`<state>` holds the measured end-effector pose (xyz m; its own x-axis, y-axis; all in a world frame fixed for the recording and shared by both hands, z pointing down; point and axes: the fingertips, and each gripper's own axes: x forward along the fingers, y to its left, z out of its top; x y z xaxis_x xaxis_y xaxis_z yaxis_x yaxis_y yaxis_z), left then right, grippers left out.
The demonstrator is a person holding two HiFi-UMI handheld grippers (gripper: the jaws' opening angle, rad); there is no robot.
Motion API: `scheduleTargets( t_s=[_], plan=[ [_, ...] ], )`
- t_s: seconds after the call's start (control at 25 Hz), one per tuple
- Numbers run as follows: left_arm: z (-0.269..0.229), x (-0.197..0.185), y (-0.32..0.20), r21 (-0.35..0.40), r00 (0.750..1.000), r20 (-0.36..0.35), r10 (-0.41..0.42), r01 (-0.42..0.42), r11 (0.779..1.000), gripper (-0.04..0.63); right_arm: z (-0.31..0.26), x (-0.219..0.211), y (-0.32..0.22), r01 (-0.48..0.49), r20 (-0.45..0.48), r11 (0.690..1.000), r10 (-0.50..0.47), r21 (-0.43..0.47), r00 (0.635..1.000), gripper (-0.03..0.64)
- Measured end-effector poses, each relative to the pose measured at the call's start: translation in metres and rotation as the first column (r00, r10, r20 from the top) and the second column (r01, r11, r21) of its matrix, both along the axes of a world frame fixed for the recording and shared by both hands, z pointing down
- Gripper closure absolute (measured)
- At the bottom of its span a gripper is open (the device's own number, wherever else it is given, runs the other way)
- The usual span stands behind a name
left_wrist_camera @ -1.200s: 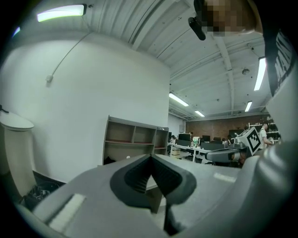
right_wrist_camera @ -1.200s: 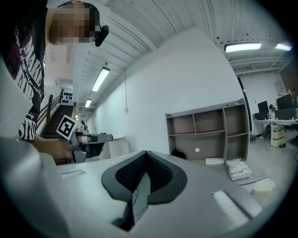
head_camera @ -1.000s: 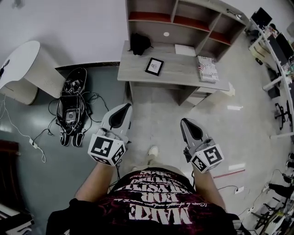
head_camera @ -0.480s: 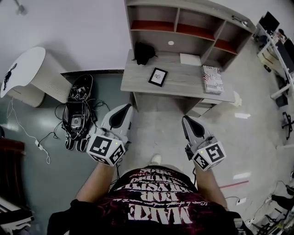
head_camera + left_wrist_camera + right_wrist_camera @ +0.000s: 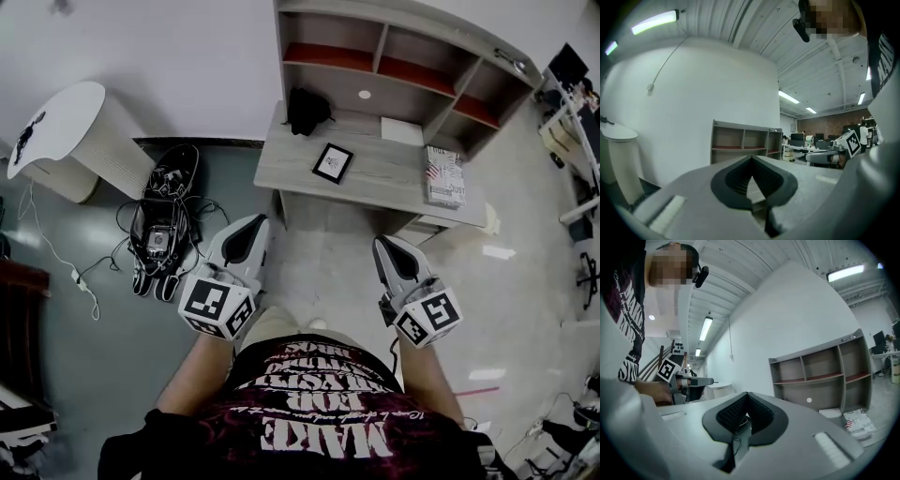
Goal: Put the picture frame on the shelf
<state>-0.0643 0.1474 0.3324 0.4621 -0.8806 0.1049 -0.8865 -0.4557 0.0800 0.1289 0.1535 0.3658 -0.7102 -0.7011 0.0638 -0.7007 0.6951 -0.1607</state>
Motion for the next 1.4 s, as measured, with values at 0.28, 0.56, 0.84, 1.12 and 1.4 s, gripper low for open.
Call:
scheduleTargets(
  t_s=[0.28, 0.56, 0.84, 1.12, 1.4],
  plan=[
    [0.018, -0.015, -0.004, -0.041, 1.0, 0.019, -0.012, 0.012, 0.999, 0.591, 0.018, -0.009, -0.013, -0.018, 0.007, 0.999, 0.018, -0.041, 1.0, 0.592],
    [0.015, -0.007, -0.043, -0.023, 0.999, 0.012, 0.05, -0.049, 0.999, 0.591, 0.012, -0.008, -0.043, -0.059, 0.001, 0.998, 0.059, -0.011, 0.998, 0.592],
    [0.016, -0.004, -0.085, -0.027, 0.996, 0.008, 0.089, -0.089, 0.996, 0.591, 0.017, -0.016, -0.076, -0.071, 0.003, 0.997, 0.071, -0.033, 0.997, 0.592],
    [0.026, -0.013, -0.123, -0.051, 0.996, 0.016, 0.083, -0.082, 0.995, 0.591, 0.028, -0.026, -0.113, -0.059, 0.01, 0.997, 0.06, -0.058, 0.998, 0.592],
    [0.035, -0.014, -0.155, -0.077, 0.996, 0.021, 0.082, -0.081, 0.994, 0.591, 0.036, -0.031, -0.149, -0.044, 0.025, 0.996, 0.046, -0.082, 0.999, 0.592]
  ],
)
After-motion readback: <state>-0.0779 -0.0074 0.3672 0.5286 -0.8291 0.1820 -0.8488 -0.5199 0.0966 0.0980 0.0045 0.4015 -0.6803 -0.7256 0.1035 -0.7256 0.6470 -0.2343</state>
